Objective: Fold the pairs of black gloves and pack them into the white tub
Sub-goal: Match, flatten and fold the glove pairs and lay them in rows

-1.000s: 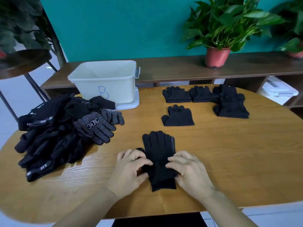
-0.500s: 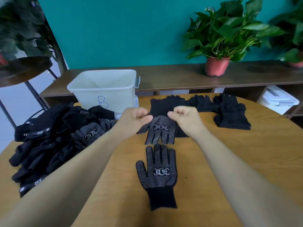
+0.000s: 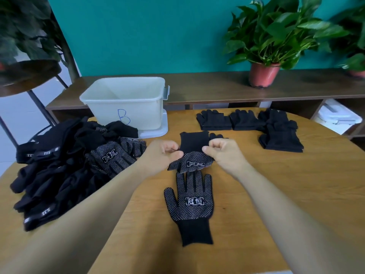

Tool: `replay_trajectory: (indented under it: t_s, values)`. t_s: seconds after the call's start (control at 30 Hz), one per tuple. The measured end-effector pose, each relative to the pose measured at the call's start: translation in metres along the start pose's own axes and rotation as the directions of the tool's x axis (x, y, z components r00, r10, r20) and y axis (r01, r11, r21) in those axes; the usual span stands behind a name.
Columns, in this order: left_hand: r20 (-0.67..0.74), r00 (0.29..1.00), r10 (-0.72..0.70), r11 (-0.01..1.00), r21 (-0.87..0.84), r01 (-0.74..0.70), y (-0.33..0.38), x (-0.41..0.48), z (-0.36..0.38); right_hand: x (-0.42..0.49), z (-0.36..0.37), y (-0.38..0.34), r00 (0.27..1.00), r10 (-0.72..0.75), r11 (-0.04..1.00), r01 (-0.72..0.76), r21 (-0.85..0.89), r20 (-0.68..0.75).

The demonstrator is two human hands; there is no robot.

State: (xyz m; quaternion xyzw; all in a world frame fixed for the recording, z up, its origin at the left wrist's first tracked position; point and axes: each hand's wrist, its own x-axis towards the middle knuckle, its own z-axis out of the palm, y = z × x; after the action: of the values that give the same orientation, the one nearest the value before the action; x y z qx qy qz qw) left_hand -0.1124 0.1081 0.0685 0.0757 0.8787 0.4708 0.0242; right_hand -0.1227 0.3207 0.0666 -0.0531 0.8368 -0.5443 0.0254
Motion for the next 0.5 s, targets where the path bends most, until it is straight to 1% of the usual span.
replay_trajectory:
  t_s: [0.1,0.2,0.3,0.37,0.43,0.5]
  values:
    - [-0.01,0.999,0.044,0.999,0.018,-0.043,0.002,-0.005,-0.004,-0.007,-0.003,-0.006,0.999,-0.042,0.999,0.042,0.005,0.016]
    - [-0.012,0.996,0.087,0.991,0.102,-0.085,-0.013,-0.021,-0.002,-0.028,0.0,0.001,0.996,-0.083,0.995,0.086,-0.059,0.039]
    - [0.0,0.987,0.159,0.963,0.22,-0.155,-0.039,-0.053,0.018,-0.062,0.009,0.021,0.993,-0.092,0.978,0.104,-0.182,0.073]
    - [-0.027,0.974,0.225,0.941,0.267,-0.21,-0.057,-0.076,0.037,-0.082,0.016,0.038,0.992,-0.11,0.949,0.123,-0.29,0.06]
    - [-0.065,0.961,0.27,0.916,0.326,-0.235,-0.072,-0.093,0.052,-0.098,0.022,0.047,0.985,-0.161,0.914,0.172,-0.368,0.059]
    - [-0.071,0.952,0.299,0.894,0.37,-0.253,-0.082,-0.104,0.061,-0.107,0.026,0.055,0.97,-0.226,0.866,0.243,-0.437,0.092]
